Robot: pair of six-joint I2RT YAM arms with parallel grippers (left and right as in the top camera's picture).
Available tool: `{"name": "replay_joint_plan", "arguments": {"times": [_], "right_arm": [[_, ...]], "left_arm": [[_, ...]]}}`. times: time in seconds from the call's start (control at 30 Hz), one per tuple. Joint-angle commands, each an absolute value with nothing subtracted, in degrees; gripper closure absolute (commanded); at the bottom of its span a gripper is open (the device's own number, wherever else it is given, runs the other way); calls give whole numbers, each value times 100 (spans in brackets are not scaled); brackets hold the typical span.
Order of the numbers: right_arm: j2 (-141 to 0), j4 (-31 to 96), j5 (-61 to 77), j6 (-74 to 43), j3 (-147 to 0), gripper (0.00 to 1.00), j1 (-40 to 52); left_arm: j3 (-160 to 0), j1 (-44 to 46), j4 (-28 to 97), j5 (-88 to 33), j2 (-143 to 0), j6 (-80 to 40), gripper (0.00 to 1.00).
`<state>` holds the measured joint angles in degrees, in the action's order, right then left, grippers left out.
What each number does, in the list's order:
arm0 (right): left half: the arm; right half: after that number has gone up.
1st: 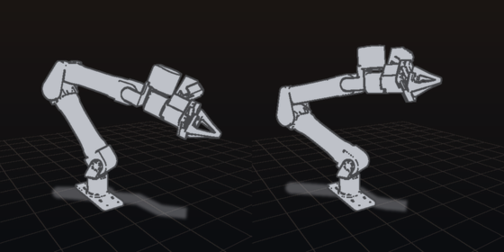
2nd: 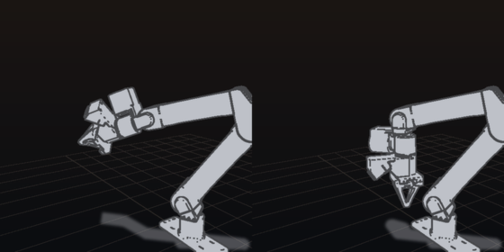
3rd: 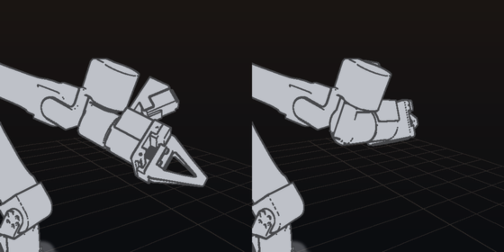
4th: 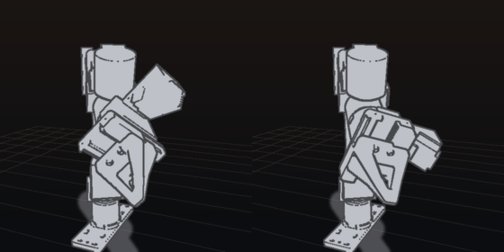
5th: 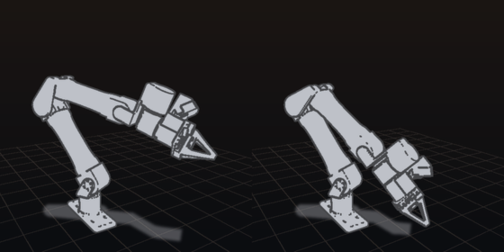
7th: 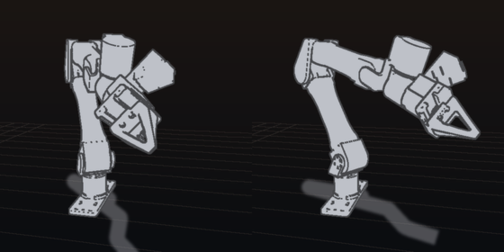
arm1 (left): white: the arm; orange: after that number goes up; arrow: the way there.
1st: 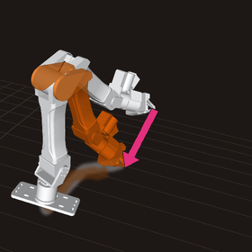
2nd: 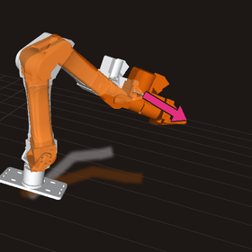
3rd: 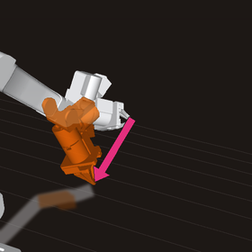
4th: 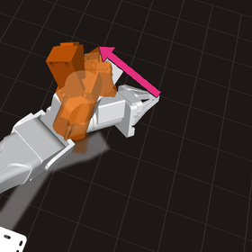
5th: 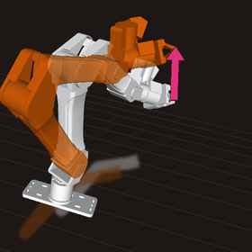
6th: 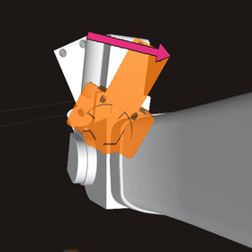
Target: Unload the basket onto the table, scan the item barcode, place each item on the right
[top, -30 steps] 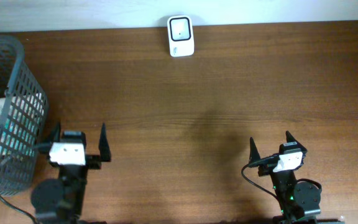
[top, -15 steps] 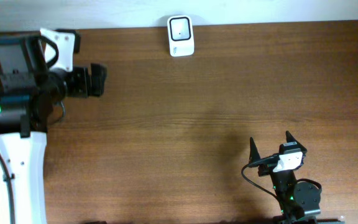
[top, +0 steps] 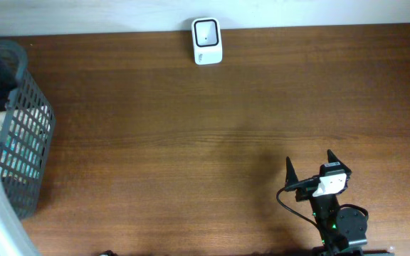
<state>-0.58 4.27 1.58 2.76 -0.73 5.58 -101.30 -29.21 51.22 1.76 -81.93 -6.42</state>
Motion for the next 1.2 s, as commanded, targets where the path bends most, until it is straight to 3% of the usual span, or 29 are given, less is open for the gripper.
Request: {"name": "replay_joint_plan", "arguments": {"times": [0.0, 0.43, 0.57, 0.77, 0.87, 0.93, 1.07, 1.17], "right_arm": [[-19, 414, 235, 233, -32, 2, 604], [-19, 414, 233, 233, -32, 2, 602], [-19, 414, 235, 233, -32, 2, 602], [-19, 414, 233, 233, -32, 2, 602], [-19, 414, 233, 233, -32, 2, 602], [-19, 414, 235, 233, -32, 2, 602], [-19, 414, 235, 233, -32, 2, 602], [-19, 414, 233, 233, -32, 2, 602]], "left_arm": [[-10243, -3785, 5245, 305, -8722, -1398, 0], [-10020, -4143, 6119, 285, -11034, -1262, 6], [-10020, -4136, 6117, 279, -11421, -1186, 22], [-10016, -4125, 6112, 128, -11848, -856, 26], [-10016, -4115, 6049, 86, -11926, -762, 44], [-10016, -4115, 6012, 86, -11926, -764, 72], [-10040, -4115, 5988, 86, -11926, -764, 100], [-10346, -4104, 6145, -67, -11893, -766, 100]]}}
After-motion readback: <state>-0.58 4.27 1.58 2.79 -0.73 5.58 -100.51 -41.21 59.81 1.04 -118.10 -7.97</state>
